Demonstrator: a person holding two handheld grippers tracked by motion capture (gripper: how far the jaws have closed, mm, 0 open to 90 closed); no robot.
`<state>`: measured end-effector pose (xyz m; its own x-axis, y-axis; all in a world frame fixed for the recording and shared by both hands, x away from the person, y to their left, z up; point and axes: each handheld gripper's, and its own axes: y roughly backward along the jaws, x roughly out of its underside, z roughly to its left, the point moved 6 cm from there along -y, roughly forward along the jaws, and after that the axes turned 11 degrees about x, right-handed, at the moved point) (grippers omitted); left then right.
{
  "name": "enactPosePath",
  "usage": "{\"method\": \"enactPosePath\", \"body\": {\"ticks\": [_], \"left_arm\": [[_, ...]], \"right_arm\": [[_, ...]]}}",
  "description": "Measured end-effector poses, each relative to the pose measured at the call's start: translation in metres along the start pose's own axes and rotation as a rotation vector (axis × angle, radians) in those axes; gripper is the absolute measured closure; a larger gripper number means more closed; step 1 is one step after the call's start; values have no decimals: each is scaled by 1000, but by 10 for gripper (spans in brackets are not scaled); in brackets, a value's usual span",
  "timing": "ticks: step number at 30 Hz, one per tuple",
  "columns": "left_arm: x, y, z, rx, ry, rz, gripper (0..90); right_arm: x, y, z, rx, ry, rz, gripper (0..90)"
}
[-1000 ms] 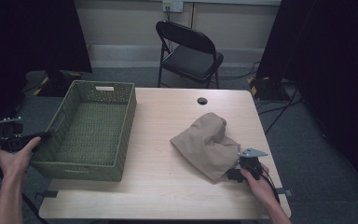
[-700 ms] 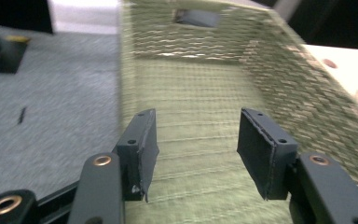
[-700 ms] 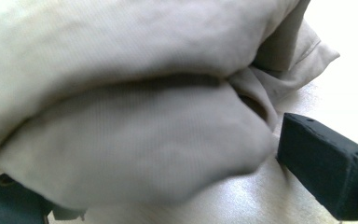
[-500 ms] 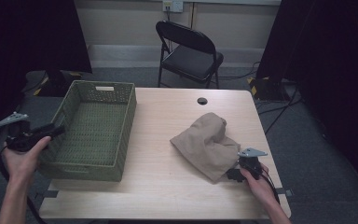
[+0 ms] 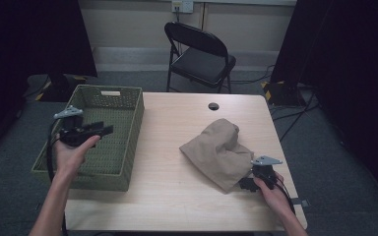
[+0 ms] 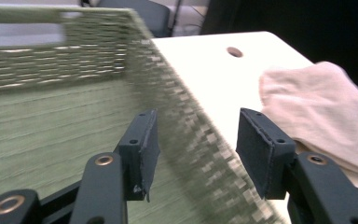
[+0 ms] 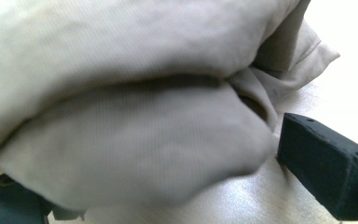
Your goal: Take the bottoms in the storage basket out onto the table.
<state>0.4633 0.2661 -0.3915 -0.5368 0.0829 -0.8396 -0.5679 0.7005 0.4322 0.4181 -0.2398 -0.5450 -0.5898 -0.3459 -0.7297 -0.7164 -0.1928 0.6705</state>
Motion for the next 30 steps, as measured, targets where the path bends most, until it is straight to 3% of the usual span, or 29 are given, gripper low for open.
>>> {"method": "enactPosePath", "body": {"ticks": [2,3,6,8,15,16,17,18,20,25,30], "left_arm": [[-2,-15,-8,23,-13,26,487],[-2,-15,-8,23,-13,26,487],[-1,-44,-15,51,-8,54,487],[2,-56,-13,22,-20,86,487],[12,-77,-1,22,28,164,508],[11,-77,2,3,17,170,561],[11,-77,2,3,17,170,613],[11,-74,8,30,47,159,672],[12,-73,15,90,118,125,692],[11,-74,16,73,94,112,710],[9,-75,25,62,148,70,726]], "right_arm": [[0,0,0,0,0,0,104],[0,0,0,0,0,0,104],[0,0,0,0,0,0,104],[0,0,0,0,0,0,105],[0,0,0,-2,2,-1,104],[0,0,0,-2,2,-1,104],[0,0,0,-3,2,-2,104],[0,0,0,-3,2,-2,104],[0,0,0,-2,2,0,104],[0,0,0,-1,2,-1,105],[0,0,0,-2,2,-3,105]]}}
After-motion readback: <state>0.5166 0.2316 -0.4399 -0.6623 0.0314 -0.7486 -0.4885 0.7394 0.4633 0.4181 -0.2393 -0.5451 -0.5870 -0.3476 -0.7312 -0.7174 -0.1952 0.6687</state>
